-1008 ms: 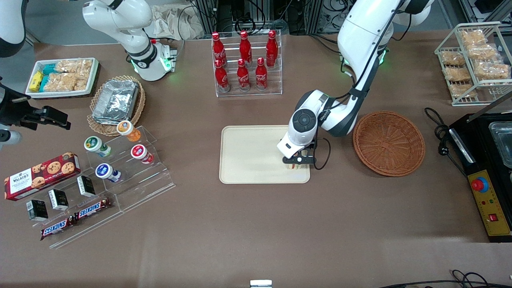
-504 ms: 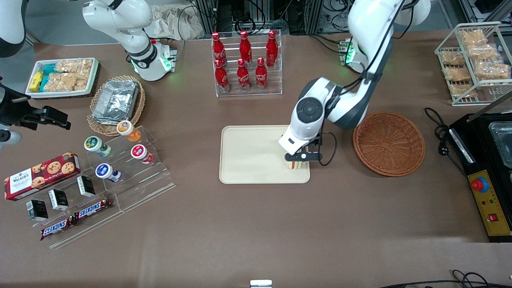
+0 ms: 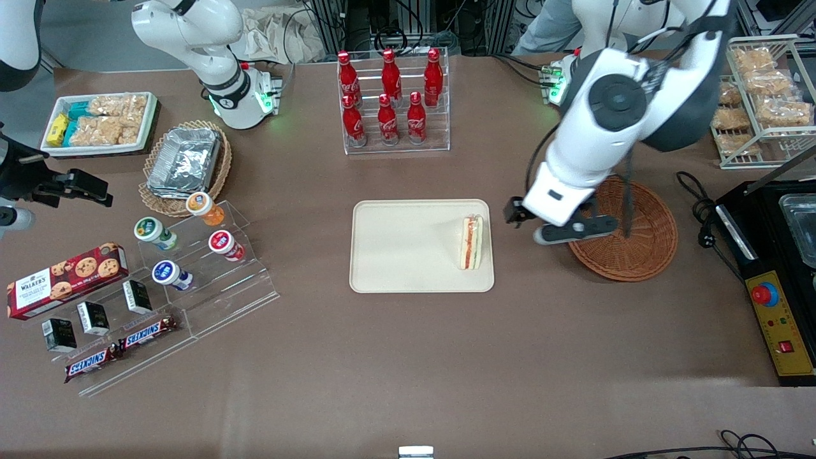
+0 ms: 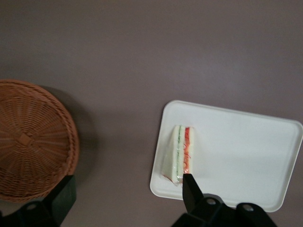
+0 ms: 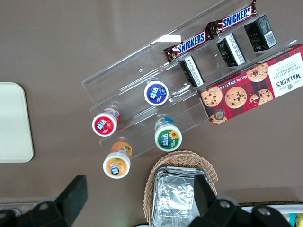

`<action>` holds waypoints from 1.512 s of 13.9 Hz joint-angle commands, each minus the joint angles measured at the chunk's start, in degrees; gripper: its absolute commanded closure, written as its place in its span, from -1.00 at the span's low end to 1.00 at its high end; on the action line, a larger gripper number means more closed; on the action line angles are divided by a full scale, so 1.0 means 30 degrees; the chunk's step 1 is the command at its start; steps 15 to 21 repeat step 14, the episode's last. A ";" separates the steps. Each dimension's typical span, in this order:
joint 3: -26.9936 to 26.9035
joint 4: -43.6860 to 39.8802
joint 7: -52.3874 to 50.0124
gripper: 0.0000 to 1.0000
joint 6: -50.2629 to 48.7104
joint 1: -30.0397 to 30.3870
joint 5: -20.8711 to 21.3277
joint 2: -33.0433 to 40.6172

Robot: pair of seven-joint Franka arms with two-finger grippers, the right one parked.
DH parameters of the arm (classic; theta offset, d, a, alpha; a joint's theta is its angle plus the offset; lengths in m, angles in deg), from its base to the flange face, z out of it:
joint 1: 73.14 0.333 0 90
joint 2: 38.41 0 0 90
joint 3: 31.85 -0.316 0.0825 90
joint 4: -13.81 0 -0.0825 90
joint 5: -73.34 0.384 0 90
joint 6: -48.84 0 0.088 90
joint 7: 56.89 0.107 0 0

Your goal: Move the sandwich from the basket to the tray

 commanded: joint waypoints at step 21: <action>0.1052 -0.0716 0.6536 -1.00 -0.6168 0.7392 -0.1045 0.3926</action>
